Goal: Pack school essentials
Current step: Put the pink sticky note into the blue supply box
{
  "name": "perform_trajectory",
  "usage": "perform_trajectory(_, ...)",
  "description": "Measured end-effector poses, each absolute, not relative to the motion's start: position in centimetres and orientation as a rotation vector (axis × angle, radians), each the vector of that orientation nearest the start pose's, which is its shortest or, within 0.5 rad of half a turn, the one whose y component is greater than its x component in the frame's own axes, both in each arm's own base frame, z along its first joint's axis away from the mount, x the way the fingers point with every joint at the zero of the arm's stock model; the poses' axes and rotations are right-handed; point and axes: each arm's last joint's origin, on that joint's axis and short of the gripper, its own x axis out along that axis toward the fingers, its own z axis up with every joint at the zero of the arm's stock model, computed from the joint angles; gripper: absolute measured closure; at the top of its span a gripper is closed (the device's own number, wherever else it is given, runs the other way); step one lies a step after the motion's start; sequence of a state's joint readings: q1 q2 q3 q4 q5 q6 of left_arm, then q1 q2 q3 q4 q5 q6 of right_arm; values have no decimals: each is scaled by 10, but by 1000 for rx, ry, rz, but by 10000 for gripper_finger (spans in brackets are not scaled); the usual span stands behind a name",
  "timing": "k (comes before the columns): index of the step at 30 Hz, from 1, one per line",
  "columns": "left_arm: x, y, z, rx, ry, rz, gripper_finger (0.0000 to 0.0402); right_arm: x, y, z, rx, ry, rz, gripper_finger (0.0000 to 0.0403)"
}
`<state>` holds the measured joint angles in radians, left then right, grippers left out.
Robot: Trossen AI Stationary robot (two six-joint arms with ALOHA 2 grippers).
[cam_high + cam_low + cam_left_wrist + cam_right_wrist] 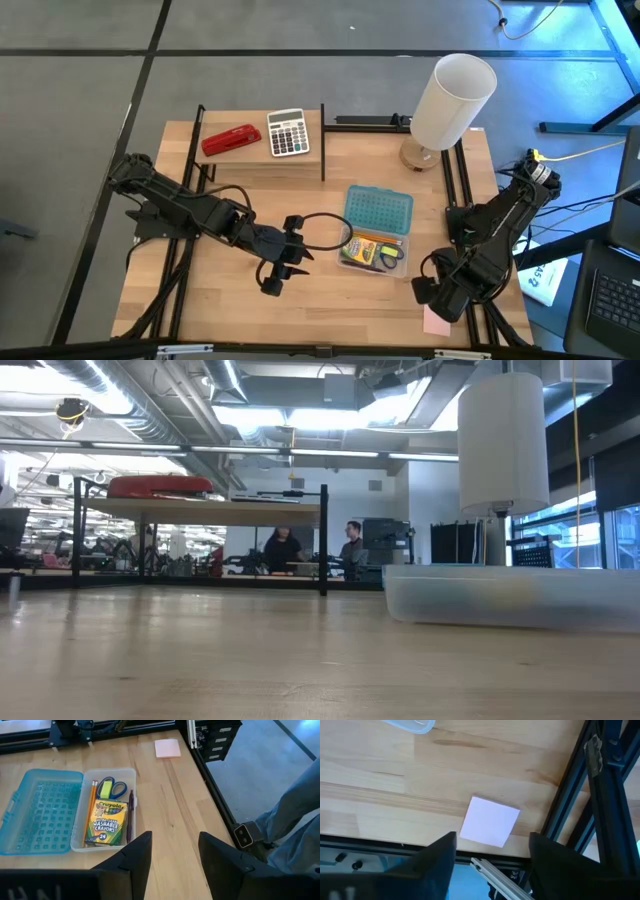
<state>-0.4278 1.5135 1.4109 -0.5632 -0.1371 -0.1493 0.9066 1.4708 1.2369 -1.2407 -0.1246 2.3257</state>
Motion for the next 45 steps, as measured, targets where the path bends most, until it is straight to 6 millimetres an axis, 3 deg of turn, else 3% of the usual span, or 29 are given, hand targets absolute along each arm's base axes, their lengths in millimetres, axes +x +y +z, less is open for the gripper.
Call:
perform_trajectory(7,302,-134,342,43,660,-231,246,155,204,272,1196,1412,-1029,95)
perform_trajectory(14,302,-134,342,44,660,-231,246,155,204,272,1201,1410,-1032,68)
perform_trajectory(27,302,-134,342,43,660,-231,246,162,216,252,1133,1411,-1081,63)
perform_trajectory(45,302,-134,342,43,660,-231,246,159,254,211,1145,1315,-1199,63)
